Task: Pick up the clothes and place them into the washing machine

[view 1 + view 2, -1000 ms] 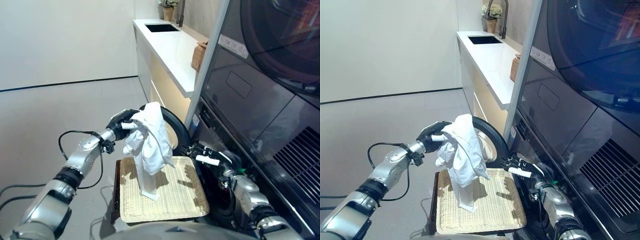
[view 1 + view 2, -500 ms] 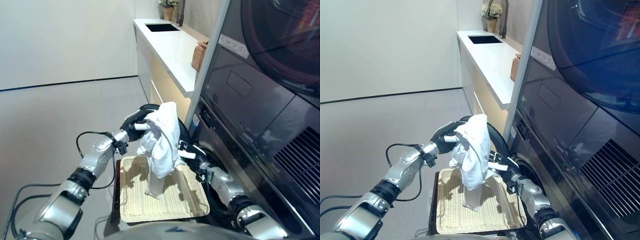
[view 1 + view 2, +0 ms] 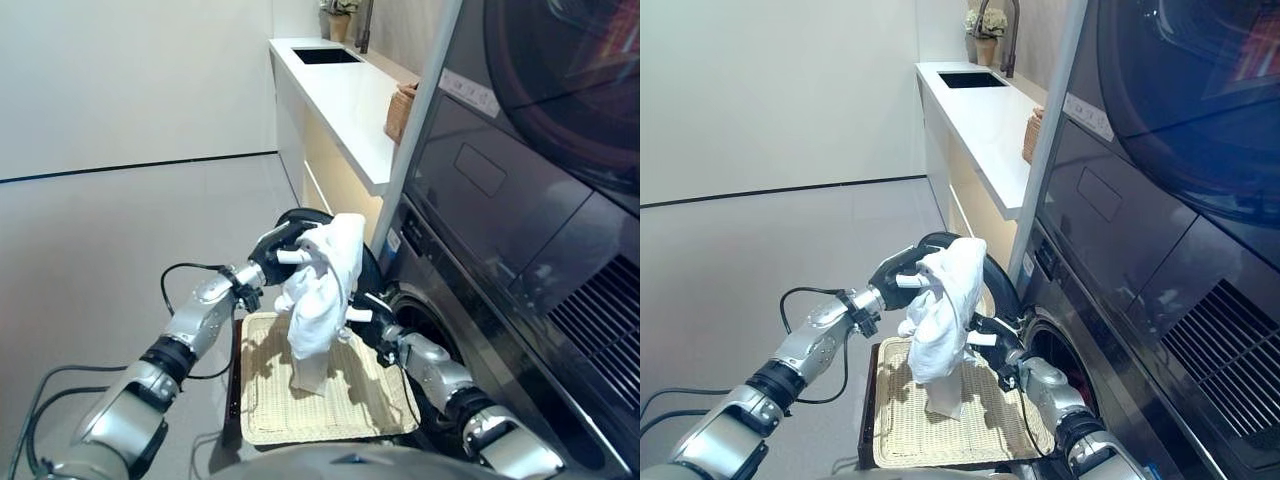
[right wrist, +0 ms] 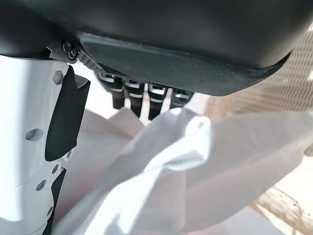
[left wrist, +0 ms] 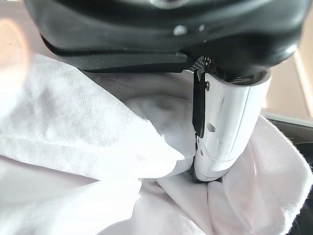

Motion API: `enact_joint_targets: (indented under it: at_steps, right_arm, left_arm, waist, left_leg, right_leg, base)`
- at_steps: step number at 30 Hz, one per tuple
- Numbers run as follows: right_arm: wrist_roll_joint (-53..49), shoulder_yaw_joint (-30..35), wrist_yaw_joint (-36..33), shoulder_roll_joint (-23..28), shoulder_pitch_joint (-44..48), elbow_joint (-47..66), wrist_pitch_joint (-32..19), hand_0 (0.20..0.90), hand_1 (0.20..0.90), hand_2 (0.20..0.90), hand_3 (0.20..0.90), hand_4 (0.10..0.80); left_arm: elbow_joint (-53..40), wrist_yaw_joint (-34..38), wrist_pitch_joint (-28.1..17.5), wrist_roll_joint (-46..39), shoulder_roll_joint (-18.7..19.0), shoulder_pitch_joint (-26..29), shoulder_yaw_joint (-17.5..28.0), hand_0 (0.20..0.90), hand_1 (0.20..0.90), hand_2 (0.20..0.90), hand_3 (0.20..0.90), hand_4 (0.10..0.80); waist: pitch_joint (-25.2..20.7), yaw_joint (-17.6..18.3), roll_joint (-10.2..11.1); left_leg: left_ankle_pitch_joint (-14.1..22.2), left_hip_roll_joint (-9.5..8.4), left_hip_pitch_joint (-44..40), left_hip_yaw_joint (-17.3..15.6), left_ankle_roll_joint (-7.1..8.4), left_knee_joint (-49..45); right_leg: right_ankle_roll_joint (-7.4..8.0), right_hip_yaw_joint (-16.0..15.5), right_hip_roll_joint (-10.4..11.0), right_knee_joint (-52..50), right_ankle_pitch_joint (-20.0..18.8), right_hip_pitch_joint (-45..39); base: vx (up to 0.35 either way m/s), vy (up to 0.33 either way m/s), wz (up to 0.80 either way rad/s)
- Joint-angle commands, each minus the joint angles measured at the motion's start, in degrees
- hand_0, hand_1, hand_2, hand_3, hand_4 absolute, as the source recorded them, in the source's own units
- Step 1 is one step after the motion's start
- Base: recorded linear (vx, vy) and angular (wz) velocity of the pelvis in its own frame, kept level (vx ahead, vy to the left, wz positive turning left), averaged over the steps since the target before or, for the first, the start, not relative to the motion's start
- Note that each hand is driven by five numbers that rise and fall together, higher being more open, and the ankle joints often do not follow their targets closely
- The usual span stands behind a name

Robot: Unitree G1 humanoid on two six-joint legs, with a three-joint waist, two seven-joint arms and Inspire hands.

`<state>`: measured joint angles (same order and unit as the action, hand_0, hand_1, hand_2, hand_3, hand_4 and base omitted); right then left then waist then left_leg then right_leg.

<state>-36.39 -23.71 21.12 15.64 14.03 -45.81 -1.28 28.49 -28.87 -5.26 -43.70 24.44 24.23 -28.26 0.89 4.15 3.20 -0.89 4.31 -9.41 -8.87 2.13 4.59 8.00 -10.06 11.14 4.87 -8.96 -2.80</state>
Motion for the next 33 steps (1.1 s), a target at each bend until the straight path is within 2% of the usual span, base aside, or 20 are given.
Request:
enact_joint_targets:
  at_steps: [1,5,13,16,23,33]
  right_arm:
    - [-0.8,-1.2,1.9,-1.8,8.9,-0.3,-3.6,0.9,0.9,0.9,0.9,0.8]
    - [-0.5,-2.4,3.1,-1.9,8.7,0.9,-3.2,0.9,0.9,0.9,0.9,0.8]
    - [-6.0,-0.6,4.8,-2.0,8.2,1.5,-2.3,0.9,0.9,0.9,0.9,0.8]
    - [-11.5,1.0,6.4,-2.4,7.5,2.1,-1.0,0.9,0.9,0.9,0.9,0.8]
    - [-12.7,1.6,7.4,-2.2,6.3,2.7,-0.5,0.9,0.9,0.9,0.9,0.8]
    - [-14.8,-1.4,9.3,-4.3,6.3,7.6,0.5,0.9,0.9,0.9,0.9,0.8]
  left_arm:
    - [-1.4,-2.1,-5.2,-4.6,-1.8,13.3,0.7,0.2,0.2,0.2,0.2,0.3]
    - [-0.9,-2.2,-5.1,-4.6,-2.3,13.2,1.0,0.2,0.2,0.2,0.2,0.3]
    - [0.4,-2.6,-5.1,-4.7,-3.2,12.9,1.7,0.2,0.2,0.2,0.2,0.3]
    - [1.0,-2.9,-5.0,-5.4,-3.8,12.7,2.3,0.2,0.2,0.2,0.2,0.3]
    - [1.2,-3.4,-4.6,-5.6,-3.7,12.2,3.2,0.2,0.2,0.2,0.2,0.3]
    - [1.5,-3.0,-4.5,-5.2,-5.0,11.3,4.0,0.2,0.2,0.2,0.2,0.3]
  waist:
    - [-3.0,-1.6,-0.1]
    - [-3.1,-1.6,-0.1]
    - [-3.1,-1.6,-0.1]
    - [-3.0,-1.5,-0.1]
    - [-3.0,-1.4,-0.1]
    - [-3.0,-1.6,-0.1]
  left_leg:
    - [-1.9,2.54,3.0,3.6,4.25,0.4]
    - [-1.8,2.57,2.9,3.7,4.24,0.4]
    - [-1.8,2.74,2.9,3.7,4.34,0.4]
    - [-1.8,2.76,2.9,3.7,4.34,0.4]
    - [-1.7,2.79,2.9,3.8,4.34,0.4]
    - [-1.8,2.83,3.0,3.6,4.3,0.4]
  right_leg:
    - [6.03,-1.5,6.2,-2.3,1.5,-2.7]
    - [6.03,-1.6,6.0,-2.3,1.6,-2.8]
    - [6.01,-1.7,6.1,-2.3,1.7,-2.9]
    - [6.03,-1.8,6.1,-2.3,1.7,-2.9]
    - [6.02,-1.8,6.0,-2.3,1.7,-2.8]
    - [5.97,-1.7,6.1,-2.2,1.7,-2.6]
  base:
    - [0.0,0.0,0.0]
    - [0.0,0.0,0.0]
    - [0.0,0.0,0.0]
    - [0.0,0.0,0.0]
    - [0.0,0.0,0.0]
    - [0.0,0.0,0.0]
